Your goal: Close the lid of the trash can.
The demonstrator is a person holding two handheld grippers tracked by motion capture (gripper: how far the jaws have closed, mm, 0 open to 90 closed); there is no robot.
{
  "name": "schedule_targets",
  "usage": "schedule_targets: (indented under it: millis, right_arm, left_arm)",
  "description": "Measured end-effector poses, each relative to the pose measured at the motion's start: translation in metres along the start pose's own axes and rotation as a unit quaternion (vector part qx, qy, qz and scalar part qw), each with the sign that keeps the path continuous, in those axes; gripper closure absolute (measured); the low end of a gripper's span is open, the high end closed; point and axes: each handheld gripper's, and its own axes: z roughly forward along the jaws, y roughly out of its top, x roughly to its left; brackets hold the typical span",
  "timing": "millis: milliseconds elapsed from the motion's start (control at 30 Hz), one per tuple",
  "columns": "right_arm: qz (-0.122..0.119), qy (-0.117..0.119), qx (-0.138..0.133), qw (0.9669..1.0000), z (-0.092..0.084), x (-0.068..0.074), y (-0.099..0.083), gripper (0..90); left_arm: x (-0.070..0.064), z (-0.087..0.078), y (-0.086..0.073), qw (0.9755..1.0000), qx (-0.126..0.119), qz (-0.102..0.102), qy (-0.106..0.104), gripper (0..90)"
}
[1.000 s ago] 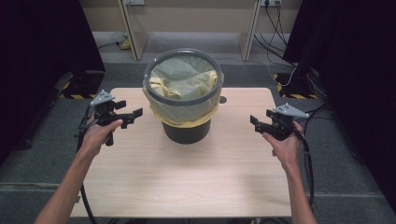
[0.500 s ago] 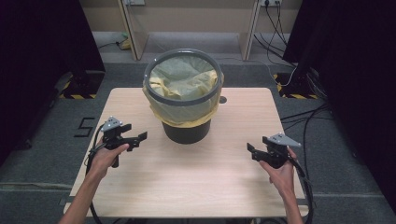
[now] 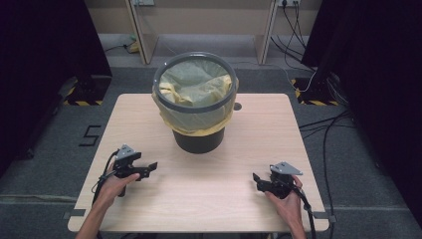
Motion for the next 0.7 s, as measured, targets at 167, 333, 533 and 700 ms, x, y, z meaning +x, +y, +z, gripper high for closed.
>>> schedule_targets:
  millis: [167, 333, 533, 700]
  right_arm:
    - [-0.003, -0.001, -0.004, 1.0000, -0.002, 0.003, 0.000, 24.3]
    - [-0.009, -0.003, 0.001, 1.0000, 0.000, 0.006, -0.001, 24.4]
    - [-0.003, -0.007, 0.026, 0.9996, -0.001, 0.006, -0.003, 24.3]
    - [-0.003, -0.010, 0.051, 0.9987, -0.003, 0.007, -0.006, 20.7]
  left_arm:
    - [-0.001, 0.007, -0.016, 0.9991, 0.039, 0.015, 0.007, 14.8]
    - [-0.005, 0.008, -0.019, 0.9976, 0.058, 0.036, 0.013, 14.4]
    - [-0.007, 0.008, -0.019, 0.9970, 0.062, 0.044, 0.015, 13.9]
    - [-0.007, 0.008, -0.019, 0.9970, 0.062, 0.045, 0.015, 13.7]
